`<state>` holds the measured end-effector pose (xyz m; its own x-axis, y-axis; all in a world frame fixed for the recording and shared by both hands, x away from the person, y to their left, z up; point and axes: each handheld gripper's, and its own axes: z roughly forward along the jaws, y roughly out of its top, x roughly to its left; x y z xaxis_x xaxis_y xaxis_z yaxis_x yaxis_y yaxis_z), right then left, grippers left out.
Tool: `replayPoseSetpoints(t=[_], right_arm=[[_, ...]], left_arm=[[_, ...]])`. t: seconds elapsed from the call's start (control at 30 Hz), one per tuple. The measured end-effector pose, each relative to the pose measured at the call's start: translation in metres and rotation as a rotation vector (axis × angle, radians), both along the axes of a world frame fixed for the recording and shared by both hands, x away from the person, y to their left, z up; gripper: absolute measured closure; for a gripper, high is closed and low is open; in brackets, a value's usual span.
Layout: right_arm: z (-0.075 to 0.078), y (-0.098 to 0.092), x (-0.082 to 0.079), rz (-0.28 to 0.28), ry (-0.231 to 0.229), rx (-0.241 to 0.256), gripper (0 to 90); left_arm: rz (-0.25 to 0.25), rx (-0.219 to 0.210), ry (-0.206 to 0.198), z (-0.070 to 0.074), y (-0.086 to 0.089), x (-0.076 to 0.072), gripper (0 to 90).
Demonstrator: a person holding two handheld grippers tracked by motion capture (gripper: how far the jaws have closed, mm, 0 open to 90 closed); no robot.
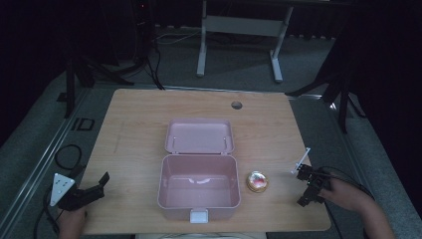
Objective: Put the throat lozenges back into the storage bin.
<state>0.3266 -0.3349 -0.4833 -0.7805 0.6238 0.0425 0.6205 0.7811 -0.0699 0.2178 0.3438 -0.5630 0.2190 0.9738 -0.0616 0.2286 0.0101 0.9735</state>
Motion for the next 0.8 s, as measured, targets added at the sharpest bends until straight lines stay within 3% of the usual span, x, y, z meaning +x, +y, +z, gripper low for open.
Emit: replayPoseSetpoints(t=[0.37,0.57,0.8], right_arm=[[0.006,0.031,0.015,0.081,0.011,0.009,13.5],[0.002,0.061,0.021,0.168,0.038,0.060,13.4],[-0.004,0.096,0.031,0.239,0.003,0.061,13.4]], left_arm=[[-0.001,-0.001,-0.002,0.000,0.000,0.000,2.0],[-0.002,-0.007,0.000,0.000,0.001,0.000,2.0],[-0.006,-0.007,0.000,0.000,0.001,0.000,1.9]])
